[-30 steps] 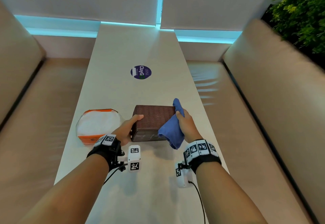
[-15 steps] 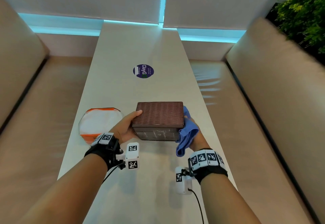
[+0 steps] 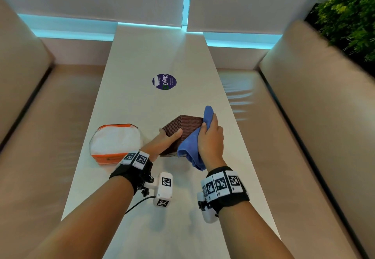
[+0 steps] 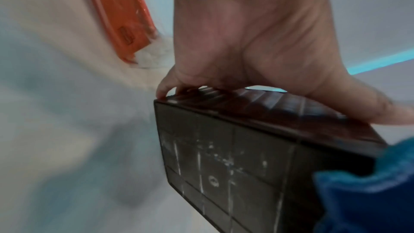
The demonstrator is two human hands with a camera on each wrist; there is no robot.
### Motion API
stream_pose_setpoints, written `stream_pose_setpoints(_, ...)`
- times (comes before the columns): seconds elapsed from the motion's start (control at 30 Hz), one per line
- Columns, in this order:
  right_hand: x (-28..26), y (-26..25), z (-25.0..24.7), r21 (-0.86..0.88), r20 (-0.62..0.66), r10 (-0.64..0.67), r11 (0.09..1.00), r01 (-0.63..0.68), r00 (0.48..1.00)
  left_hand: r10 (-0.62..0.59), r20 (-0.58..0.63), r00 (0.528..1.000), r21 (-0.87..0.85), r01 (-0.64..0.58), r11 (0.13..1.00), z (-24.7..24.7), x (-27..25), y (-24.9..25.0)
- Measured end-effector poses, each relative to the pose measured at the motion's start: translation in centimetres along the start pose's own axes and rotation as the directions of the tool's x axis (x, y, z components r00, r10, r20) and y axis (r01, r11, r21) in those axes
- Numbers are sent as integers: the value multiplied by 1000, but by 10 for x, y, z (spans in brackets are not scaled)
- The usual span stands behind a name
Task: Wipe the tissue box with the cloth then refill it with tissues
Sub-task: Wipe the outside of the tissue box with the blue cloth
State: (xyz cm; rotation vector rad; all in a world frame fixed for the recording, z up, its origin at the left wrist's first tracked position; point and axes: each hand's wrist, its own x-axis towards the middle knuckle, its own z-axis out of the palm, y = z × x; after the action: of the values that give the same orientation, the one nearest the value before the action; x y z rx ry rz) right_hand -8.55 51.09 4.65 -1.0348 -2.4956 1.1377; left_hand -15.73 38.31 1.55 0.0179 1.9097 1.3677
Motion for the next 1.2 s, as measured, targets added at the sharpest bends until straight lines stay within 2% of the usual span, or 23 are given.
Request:
stream_pose_setpoints(0.07,-2,-6,2,-71,-5,-38,997,38,999,-18,51,999,-80,22,997,-2,3,-3)
stream_pose_setpoints(0.13,-3,-10,6,-168,36,-84,982,89,996,-7,32,999,-154,12,988,-3,3,-4)
stream_pose_setpoints(0.2,-7,-12,9,-260,110,-186,943,209,976,-7,16,1000,-183,10,983,-4,4,-6)
stream_pose_setpoints(0.27,-7,-9,10,-256,186,-291,908,332,938,0,19,1000,-179,3,984,-4,3,-5)
stream_pose_setpoints(0.33,-3,-8,9,-219,215,-330,901,374,919,-3,27,1000,-165,7,986,-6,1,-3)
stream_pose_setpoints(0.4,0,-7,8,-190,171,-306,922,337,936,-13,34,999,-140,17,990,-8,-2,-1)
stream_pose_setpoints(0.5,8,-4,3,0,105,-105,994,105,989,-12,36,999,-120,16,993,-8,-4,1)
stream_pose_setpoints(0.57,15,1,-6,141,144,48,988,-69,988,-21,14,1000,-103,22,994,-5,-5,2)
stream_pose_setpoints(0.67,19,1,-10,156,123,139,975,-157,983,-14,-25,1000,-91,12,996,0,-3,4)
stream_pose_setpoints(0.73,14,-1,-4,56,61,135,989,-139,989,6,-44,999,-84,-10,996,3,-4,5)
stream_pose_setpoints(0.77,10,-1,0,14,39,89,996,-90,995,15,-50,999,-92,-19,996,3,-4,5)
stream_pose_setpoints(0.83,-1,0,5,-36,20,-67,997,68,998,9,-41,999,-105,-14,994,3,-5,5)
stream_pose_setpoints(0.9,-9,6,7,-91,48,-234,967,238,971,1,-17,1000,-99,-2,995,4,-4,3)
stream_pose_setpoints(0.97,-13,10,7,-103,62,-311,943,316,948,3,-5,1000,-92,-3,996,4,-2,2)
stream_pose_setpoints(1.07,-8,9,6,-48,12,-261,964,261,965,14,-6,1000,-91,-15,996,3,-1,2)
stream_pose_setpoints(1.2,8,10,0,154,77,-17,988,5,997,11,-3,1000,-102,-11,995,1,-1,-1)
